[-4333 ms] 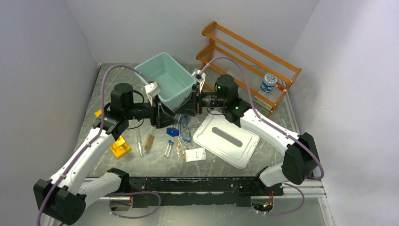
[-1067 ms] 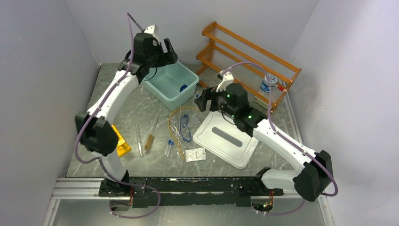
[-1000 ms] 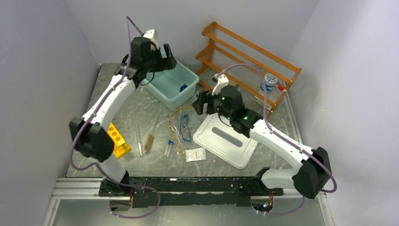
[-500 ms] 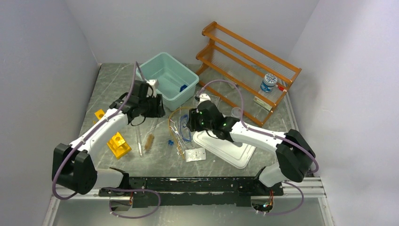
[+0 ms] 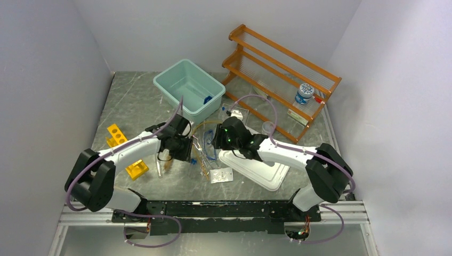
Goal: Organize the chemistry lab equipment
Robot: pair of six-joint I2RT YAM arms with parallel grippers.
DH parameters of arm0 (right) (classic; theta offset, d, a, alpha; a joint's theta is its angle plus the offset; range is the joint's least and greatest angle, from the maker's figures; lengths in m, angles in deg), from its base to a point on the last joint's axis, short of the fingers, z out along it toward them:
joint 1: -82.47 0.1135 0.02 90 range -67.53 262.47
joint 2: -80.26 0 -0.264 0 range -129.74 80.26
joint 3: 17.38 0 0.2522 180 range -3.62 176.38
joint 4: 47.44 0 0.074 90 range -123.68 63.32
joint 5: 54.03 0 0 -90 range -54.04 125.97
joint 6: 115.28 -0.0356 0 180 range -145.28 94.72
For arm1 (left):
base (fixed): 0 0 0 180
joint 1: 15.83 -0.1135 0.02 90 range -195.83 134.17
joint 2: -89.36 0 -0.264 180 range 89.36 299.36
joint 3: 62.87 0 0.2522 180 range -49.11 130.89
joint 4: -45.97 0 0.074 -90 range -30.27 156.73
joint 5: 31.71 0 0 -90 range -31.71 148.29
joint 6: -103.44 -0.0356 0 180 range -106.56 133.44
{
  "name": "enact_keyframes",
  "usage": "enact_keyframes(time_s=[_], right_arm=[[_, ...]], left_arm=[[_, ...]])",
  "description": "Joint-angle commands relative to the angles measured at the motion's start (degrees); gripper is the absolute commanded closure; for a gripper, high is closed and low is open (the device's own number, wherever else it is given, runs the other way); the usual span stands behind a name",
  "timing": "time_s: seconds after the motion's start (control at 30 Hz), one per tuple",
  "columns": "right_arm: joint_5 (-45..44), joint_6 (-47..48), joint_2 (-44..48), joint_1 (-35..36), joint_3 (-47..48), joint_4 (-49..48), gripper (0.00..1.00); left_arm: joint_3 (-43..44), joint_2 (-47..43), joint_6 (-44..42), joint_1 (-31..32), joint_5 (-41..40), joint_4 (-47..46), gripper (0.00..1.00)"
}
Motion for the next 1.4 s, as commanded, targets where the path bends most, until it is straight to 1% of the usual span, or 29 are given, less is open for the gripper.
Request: enact_keyframes(time_s=[0.0, 0.1, 0.2, 0.27, 0.37, 0.43, 0.6, 0.9, 1.07, 1.2, 1.3, 1.37], right_arm=[[-3.6, -2.5, 0.8, 0.1, 0.4, 1.0, 0.49], [-3.8, -3.0, 1.3, 0.1, 0.0, 0.9, 0.48], [-3.6, -4.0, 1.6, 0.1, -0.9, 0.4, 0.48], [-3.9, -4.6, 1.8, 0.0, -1.2, 0.4, 0.47], [-4.0, -4.8, 1.9, 0.1, -1.3, 0.5, 0.47], [-4.2, -5.0, 2.1, 0.1, -1.4, 0.7, 0.47], [-4.1, -5.6, 2.5, 0.0, -2.1, 0.5, 0.46], [-3.2, -6.2, 3.3, 0.1, -2.4, 1.2, 0.45], [-2.4, -7.3, 4.6, 0.1, -1.0, 4.2, 0.39], [-3.1, -7.2, 7.3, 0.1, -1.0, 6.7, 0.27], [-5.0, -7.7, 10.5, 0.1, -2.2, 8.5, 0.23], [-5.2, -8.0, 12.5, 0.0, -2.7, 9.1, 0.23]], left_arm=[[-1.6, 0.6, 2.9, 2.3, -1.1, -0.2, 0.63], [-2.0, 0.5, 3.2, 2.7, -1.8, 0.3, 0.59], [-2.5, 1.3, 3.2, 3.5, -0.2, 0.0, 0.58], [-3.1, 2.0, 3.5, 4.3, 0.2, -0.5, 0.60], [-3.5, 3.3, 3.7, 5.2, -0.3, -0.9, 0.66], [-3.6, 4.0, 3.8, 5.4, -1.4, -1.0, 0.66], [-3.7, 4.6, 4.3, 5.6, -3.2, -1.5, 0.71], [-4.9, 7.5, 4.9, 6.4, -4.7, -3.6, 0.71], [-4.7, 10.5, 5.3, 8.7, -6.4, -3.9, 0.70], [-4.4, 11.3, 6.1, 10.7, -10.6, -3.7, 0.67], [-4.1, 11.7, 6.7, 12.0, -12.6, -3.5, 0.70], [-3.9, 12.3, 7.1, 12.6, -14.5, -3.1, 0.76]])
